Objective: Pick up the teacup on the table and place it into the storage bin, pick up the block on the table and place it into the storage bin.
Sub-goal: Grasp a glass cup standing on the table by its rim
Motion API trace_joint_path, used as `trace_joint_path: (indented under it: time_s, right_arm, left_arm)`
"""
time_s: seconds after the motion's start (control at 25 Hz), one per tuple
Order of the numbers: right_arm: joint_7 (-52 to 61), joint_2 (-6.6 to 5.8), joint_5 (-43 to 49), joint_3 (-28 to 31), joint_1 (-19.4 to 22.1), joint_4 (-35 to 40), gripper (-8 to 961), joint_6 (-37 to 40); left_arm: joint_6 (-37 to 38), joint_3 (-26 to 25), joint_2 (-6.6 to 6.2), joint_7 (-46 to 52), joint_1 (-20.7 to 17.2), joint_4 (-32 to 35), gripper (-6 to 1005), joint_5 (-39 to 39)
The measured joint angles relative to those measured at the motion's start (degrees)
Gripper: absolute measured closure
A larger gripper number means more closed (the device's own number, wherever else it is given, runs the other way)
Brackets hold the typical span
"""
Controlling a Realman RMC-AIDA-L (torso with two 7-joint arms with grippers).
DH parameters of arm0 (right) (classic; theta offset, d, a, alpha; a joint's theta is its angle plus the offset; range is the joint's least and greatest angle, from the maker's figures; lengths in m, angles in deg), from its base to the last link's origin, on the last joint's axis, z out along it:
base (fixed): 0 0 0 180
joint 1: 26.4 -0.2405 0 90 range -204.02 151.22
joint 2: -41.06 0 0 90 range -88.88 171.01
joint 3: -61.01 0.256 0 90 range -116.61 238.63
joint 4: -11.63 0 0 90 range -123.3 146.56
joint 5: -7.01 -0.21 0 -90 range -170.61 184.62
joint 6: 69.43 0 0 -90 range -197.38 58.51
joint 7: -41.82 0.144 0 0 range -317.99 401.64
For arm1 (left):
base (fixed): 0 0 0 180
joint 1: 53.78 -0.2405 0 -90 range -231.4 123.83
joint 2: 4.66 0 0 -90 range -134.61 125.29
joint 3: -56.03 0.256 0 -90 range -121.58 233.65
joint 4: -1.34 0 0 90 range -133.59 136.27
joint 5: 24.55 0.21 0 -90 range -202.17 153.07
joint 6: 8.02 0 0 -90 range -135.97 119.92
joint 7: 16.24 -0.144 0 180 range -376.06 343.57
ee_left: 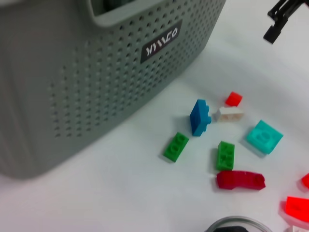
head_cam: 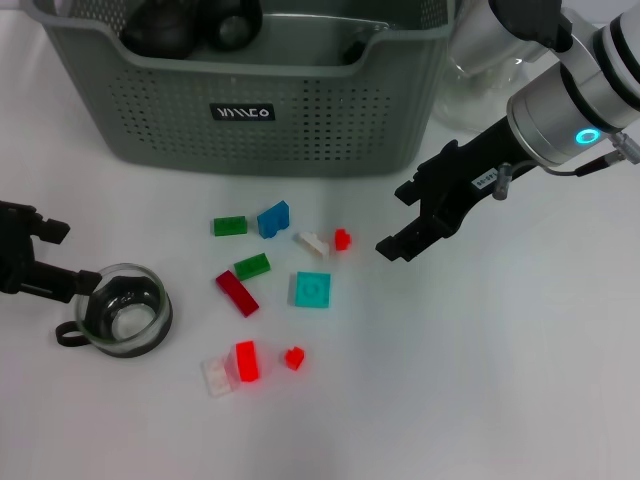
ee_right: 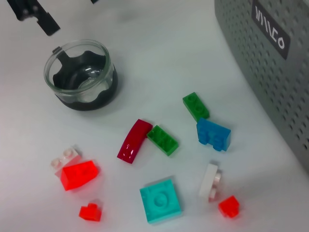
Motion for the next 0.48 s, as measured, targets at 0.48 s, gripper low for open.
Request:
trace_joint_path:
  time_s: [0.48]
  right_arm:
    - [0.0,0.00,-0.8,-0.1,1.0,-0.5,67,-0.3]
  left_arm:
    - [-3.4,7.1,1.10,4.2,0.8,0.2,172,4.3]
